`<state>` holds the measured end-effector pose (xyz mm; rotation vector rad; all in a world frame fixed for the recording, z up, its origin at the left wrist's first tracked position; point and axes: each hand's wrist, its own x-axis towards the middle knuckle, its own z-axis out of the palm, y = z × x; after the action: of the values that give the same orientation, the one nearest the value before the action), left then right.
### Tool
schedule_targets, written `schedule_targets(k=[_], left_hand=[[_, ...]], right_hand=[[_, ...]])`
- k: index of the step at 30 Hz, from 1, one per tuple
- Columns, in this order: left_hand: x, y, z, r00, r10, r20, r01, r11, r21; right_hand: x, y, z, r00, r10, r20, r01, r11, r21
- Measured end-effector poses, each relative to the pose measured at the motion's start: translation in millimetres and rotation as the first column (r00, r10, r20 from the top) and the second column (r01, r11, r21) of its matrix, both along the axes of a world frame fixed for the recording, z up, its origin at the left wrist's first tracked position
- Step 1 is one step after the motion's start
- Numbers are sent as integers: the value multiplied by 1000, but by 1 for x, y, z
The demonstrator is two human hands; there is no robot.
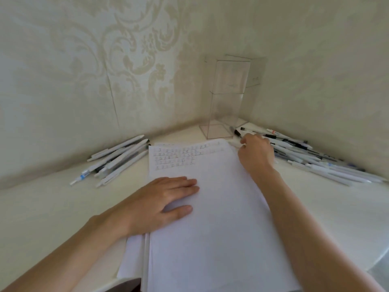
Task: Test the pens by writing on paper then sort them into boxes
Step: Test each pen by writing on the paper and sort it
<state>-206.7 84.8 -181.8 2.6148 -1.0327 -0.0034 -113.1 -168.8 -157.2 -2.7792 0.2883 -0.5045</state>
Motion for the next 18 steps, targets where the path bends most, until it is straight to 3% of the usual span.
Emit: schedule_targets(k=[6,9,13,16,18], left_hand=[[-2,0,0,1000,1,-16,-1,1000,-26],[-2,0,1,1000,-1,-12,1,1000,-21],[-2,-1,0,1000,-2,-9,2,999,-41],[-2,0,0,1000,6,-7,-6,999,-32],[-2,0,0,1000,5,2,-5,1000,-25]], right_hand=[[7,-16,-13,992,-101,-78,99,995,-29],[7,-14,-12,995,-100,9,101,993,-60],[1,7,1,967,134,216,-161,981,111],[-10,32,5,900,312,304,-338,940,37],[-17,45,5,898,354,262,-359,933,-29]])
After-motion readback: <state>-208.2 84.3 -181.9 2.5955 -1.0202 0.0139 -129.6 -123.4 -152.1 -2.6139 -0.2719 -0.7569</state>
